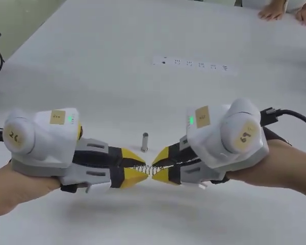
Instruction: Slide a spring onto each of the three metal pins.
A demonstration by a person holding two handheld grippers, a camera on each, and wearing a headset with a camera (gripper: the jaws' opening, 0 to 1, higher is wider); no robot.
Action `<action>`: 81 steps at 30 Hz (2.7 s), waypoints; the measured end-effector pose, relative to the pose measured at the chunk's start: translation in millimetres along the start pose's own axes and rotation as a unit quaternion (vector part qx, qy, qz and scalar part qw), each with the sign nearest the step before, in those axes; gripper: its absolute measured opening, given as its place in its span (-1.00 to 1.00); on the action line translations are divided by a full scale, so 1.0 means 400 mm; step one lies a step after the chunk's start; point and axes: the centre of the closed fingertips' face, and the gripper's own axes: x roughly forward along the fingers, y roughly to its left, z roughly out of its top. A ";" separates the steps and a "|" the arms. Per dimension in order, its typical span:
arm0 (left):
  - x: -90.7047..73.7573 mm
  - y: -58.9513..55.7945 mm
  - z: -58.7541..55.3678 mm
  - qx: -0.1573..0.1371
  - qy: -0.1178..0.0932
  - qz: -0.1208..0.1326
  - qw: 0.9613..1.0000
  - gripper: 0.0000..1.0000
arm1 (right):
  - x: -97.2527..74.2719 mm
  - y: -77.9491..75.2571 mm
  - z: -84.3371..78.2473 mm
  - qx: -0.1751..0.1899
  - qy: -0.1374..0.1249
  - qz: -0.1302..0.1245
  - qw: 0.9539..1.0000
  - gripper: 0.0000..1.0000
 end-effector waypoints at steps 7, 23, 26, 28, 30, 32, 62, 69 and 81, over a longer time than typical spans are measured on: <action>0.006 -0.008 -0.003 0.015 0.012 -0.004 1.000 -0.96 | -0.003 0.003 -0.009 -0.020 0.008 -0.001 1.000 -0.85; 0.004 -0.014 0.002 0.016 0.015 -0.009 1.000 -0.97 | -0.010 0.003 -0.008 -0.006 -0.004 0.003 1.000 -0.83; 0.006 -0.017 0.003 0.015 0.016 -0.011 1.000 -0.97 | -0.012 0.005 -0.009 -0.005 -0.005 0.007 1.000 -0.83; 0.007 -0.018 0.002 0.015 0.017 -0.013 1.000 -0.97 | -0.014 0.003 -0.012 0.000 -0.003 0.007 1.000 -0.82; 0.007 -0.017 0.003 0.017 0.018 -0.012 1.000 -0.97 | -0.016 0.002 -0.017 0.003 -0.001 0.007 1.000 -0.81; 0.006 -0.017 0.005 0.013 0.016 -0.012 1.000 -0.97 | -0.018 0.000 -0.020 0.003 -0.002 0.006 1.000 -0.79; 0.002 -0.017 -0.009 0.013 0.013 -0.016 1.000 -0.98 | -0.042 0.004 0.011 -0.019 0.008 0.009 1.000 -0.88; 0.002 -0.013 -0.010 0.014 0.013 -0.015 1.000 -0.98 | -0.052 0.000 0.032 -0.037 0.012 0.008 0.999 -0.88; 0.020 -0.012 -0.027 0.025 0.028 -0.015 0.999 -0.98 | -0.048 0.010 0.061 -0.060 0.018 0.021 0.998 -0.87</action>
